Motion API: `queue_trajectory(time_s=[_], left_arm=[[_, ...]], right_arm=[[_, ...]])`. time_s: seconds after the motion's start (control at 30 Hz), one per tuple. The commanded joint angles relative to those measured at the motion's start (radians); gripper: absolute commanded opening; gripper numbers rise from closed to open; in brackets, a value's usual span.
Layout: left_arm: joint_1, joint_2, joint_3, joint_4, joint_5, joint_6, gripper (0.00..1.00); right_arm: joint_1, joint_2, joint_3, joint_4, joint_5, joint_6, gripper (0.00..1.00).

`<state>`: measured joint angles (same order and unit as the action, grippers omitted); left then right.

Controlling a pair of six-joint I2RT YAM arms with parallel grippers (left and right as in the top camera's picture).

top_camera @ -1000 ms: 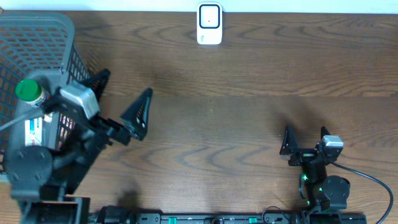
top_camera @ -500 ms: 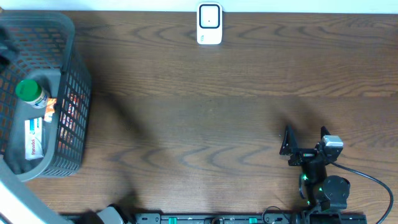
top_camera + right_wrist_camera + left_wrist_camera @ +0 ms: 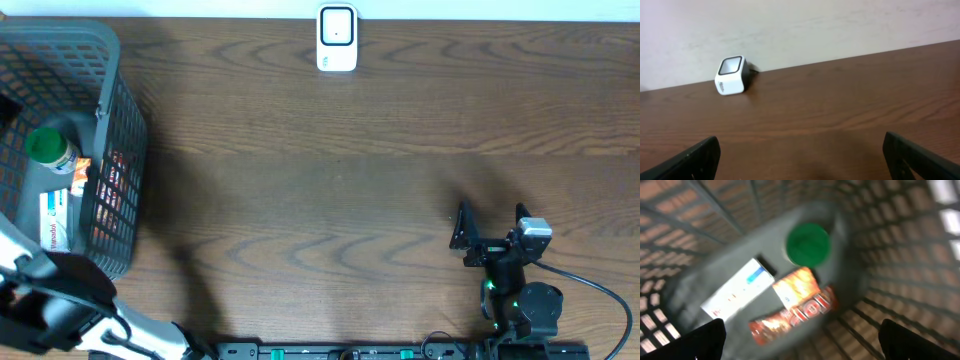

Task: Scan the item barcode
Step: 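Reach the left gripper into the basket and grasp the green-capped jar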

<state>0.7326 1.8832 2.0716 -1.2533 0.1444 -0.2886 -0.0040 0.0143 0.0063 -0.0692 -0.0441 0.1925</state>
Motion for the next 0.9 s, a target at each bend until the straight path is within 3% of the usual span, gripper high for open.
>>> queue_trajectory(time_s=[0.0, 0.27, 0.87], left_arm=[[-0.022, 0.060, 0.011, 0.025, -0.117, 0.014, 0.98], [-0.113, 0.211, 0.010, 0.108, -0.242, 0.048, 0.98], [-0.140, 0.460, 0.010, 0.192, -0.242, -0.028, 0.98]], right_arm=[[0.008, -0.008, -0.001, -0.003, 0.010, -0.014, 0.99], [0.008, -0.008, -0.001, -0.003, 0.010, -0.014, 0.99], [0.008, -0.008, -0.001, -0.003, 0.010, -0.014, 0.99]])
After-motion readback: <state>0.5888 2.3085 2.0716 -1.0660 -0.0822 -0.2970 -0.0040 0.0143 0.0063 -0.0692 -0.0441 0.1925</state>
